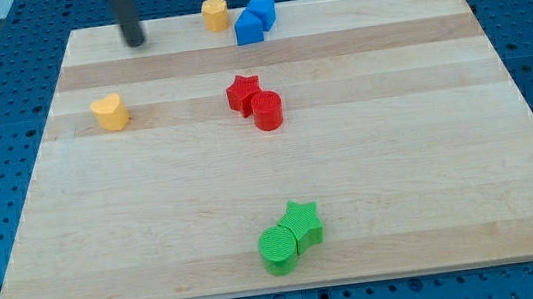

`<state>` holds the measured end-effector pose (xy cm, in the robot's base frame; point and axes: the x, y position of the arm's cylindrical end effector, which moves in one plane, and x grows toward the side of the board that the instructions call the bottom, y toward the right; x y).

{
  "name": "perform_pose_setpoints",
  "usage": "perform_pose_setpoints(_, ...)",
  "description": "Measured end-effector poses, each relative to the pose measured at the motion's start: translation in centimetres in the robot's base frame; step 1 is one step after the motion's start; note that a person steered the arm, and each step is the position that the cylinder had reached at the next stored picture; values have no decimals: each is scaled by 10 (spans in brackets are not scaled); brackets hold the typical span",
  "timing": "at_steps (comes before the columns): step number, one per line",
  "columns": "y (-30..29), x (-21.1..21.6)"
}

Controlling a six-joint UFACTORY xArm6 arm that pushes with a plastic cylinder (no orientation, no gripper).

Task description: Move the yellow heart to the bottom of the blue triangle

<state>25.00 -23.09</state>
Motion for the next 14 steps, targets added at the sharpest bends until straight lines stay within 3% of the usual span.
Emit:
perform_pose_setpoints(1, -48, 88)
perform_pose_setpoints(2, -46, 146)
perform_pose_setpoints(3, -1, 157)
perform_pose_setpoints(6, 67, 64)
perform_pose_setpoints(8, -4, 46)
perform_pose_setpoints(9, 34, 20)
perform_pose_setpoints(11, 136, 24)
perform_pose_setpoints(12, 114, 40)
perform_pose_setpoints(14, 166, 58)
